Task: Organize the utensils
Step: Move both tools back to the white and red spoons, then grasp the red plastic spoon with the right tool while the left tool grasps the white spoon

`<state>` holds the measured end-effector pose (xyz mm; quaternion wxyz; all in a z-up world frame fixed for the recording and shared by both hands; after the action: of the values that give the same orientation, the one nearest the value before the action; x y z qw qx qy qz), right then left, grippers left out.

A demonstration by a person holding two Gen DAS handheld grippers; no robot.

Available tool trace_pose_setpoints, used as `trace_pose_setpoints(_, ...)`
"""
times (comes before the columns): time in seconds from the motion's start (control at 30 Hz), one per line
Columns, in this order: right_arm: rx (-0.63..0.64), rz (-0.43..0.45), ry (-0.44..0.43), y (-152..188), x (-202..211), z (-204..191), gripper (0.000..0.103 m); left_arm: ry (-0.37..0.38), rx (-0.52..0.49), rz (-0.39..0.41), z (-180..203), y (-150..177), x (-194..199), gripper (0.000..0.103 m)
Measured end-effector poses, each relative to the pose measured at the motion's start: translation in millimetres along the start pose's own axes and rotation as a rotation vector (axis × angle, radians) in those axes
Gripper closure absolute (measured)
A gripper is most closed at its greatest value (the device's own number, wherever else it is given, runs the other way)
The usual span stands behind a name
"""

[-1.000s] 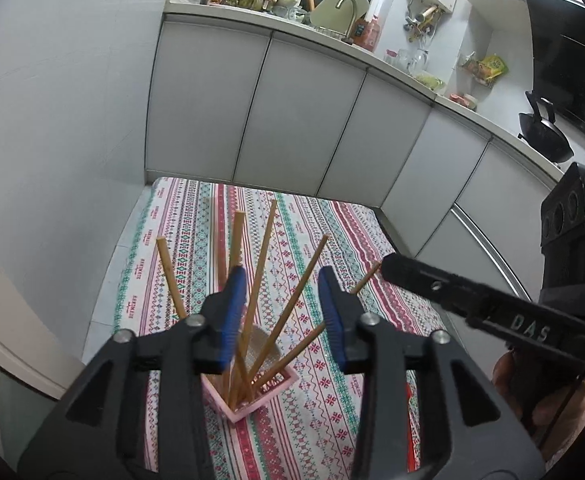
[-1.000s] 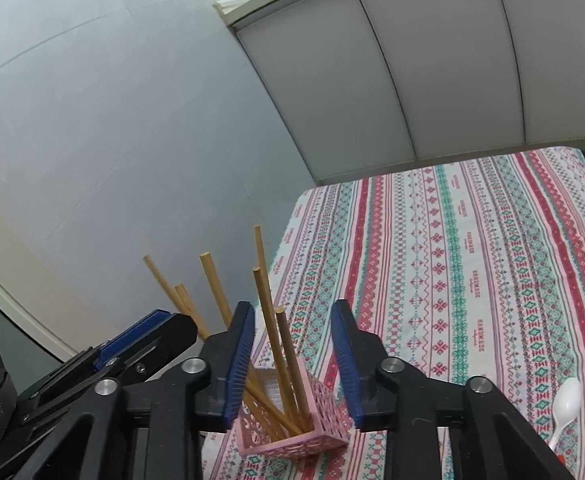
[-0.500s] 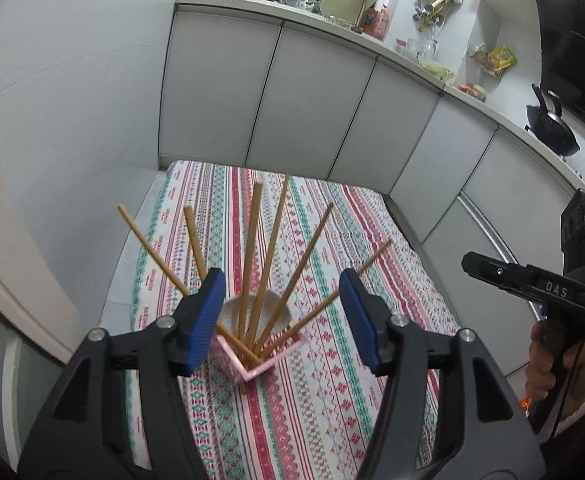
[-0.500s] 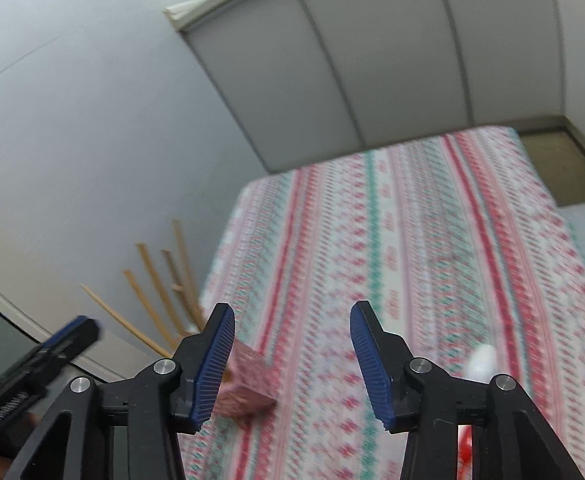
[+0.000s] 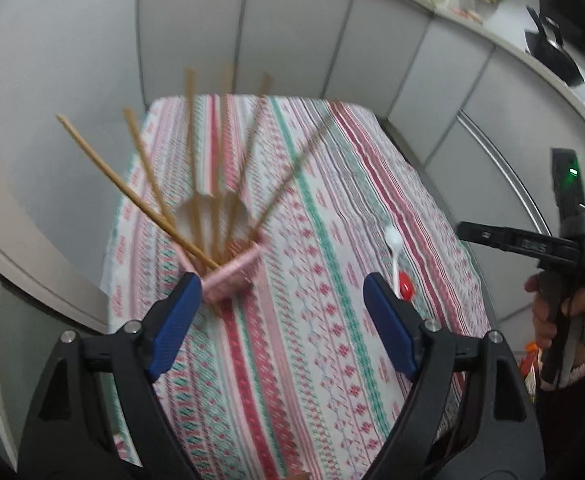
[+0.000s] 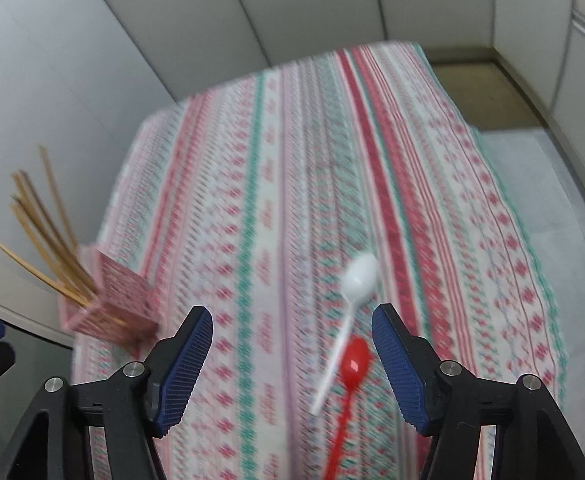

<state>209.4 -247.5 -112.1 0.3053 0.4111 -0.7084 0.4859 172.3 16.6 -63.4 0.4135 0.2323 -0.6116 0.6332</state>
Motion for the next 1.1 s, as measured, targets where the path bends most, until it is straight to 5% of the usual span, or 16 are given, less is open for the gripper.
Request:
trace_pose_setpoints(0.2,-0.017,-0.154,0.057,25.5,-45.3,26.4,0.034,0.024,-0.087,-0.06,40.1,15.8,-22.6,0.02)
trace_pose_setpoints(0.4,-0.097,-0.284,0.022,45.5,-82.4,44.0,0.064,0.021,-0.108,-0.119,55.0,24.9,-44.7,0.02)
trace_pose_setpoints(0.73,-0.13,-0.341,-0.003,49.9,-110.4,49.2,0.066,-0.005,-0.113,-0.175,54.6,35.6,-67.1,0.02)
trace_pose_setpoints(1.1,-0.104,-0.321,-0.009,41.2,-106.7,60.6,0.095,0.003,-0.105,-0.204,67.6,27.8,-91.9,0.02)
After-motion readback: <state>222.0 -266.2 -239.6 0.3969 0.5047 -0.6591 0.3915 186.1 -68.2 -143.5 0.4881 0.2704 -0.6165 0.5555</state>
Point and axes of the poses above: each gripper's, at about its wrist camera, not at the fingertips, and x roughly against the way its jaws point, z to its right, y to its underside, the point moved 5 cm from there along -x, roughly the way its jaws point, and after that the axes turned 3 degrees about -y, right-handed, at the moved point
